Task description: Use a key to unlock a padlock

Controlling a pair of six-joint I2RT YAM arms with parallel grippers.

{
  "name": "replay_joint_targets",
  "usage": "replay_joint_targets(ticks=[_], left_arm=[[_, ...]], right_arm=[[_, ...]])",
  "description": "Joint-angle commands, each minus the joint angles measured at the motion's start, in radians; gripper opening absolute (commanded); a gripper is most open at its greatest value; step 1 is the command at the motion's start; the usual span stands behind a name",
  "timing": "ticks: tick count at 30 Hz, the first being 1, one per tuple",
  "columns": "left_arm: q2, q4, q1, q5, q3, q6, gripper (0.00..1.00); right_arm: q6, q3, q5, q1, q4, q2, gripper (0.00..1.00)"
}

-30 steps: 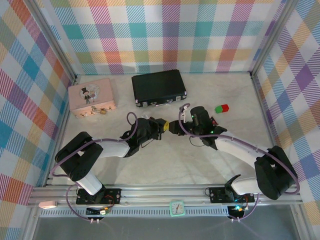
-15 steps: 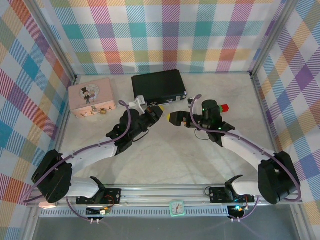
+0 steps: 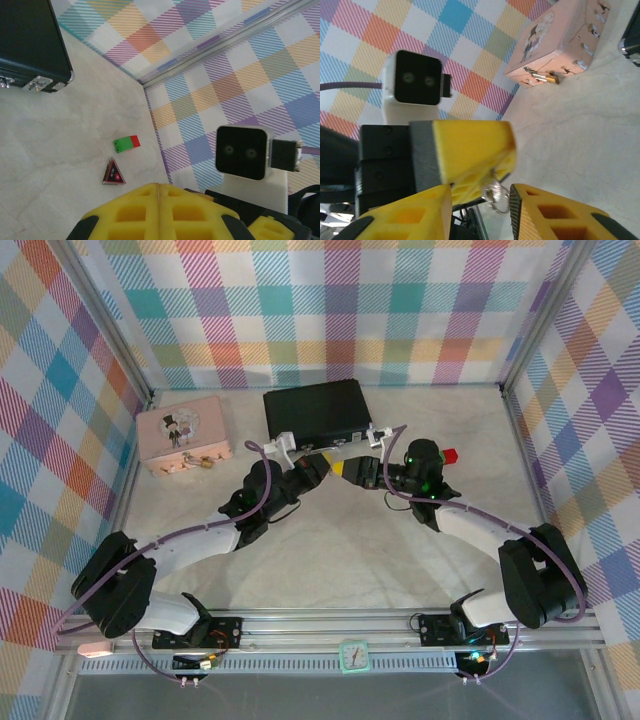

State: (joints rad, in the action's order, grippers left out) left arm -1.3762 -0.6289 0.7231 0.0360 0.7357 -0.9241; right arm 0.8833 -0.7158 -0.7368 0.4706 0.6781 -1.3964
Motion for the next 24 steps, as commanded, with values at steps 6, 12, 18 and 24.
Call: replay_joint_targets(ticks=[6, 12, 18, 24], left_arm=[[-0.047, -0.146, -0.012, 0.049, -0.002, -0.060, 0.00], [-0.032, -0.152, -0.013, 0.039, -0.009, -0.073, 0.00], [-0.038, -0.174, -0.012, 0.041, -0.013, -0.090, 0.00], [-0.058, -0.203, -0.012, 0.057, -0.006, -0.106, 0.00]], right_arm=[[0.014, 0.025, -0.035, 0.003, 0.083, -0.027, 0.34], [-0.048, 0.045, 0.019, 0.004, 0.004, 0.003, 0.36], [-0.038, 0.044, 0.009, 0.003, 0.016, 0.003, 0.40], [-0.002, 0.045, -0.013, 0.003, 0.074, -0.023, 0.32]])
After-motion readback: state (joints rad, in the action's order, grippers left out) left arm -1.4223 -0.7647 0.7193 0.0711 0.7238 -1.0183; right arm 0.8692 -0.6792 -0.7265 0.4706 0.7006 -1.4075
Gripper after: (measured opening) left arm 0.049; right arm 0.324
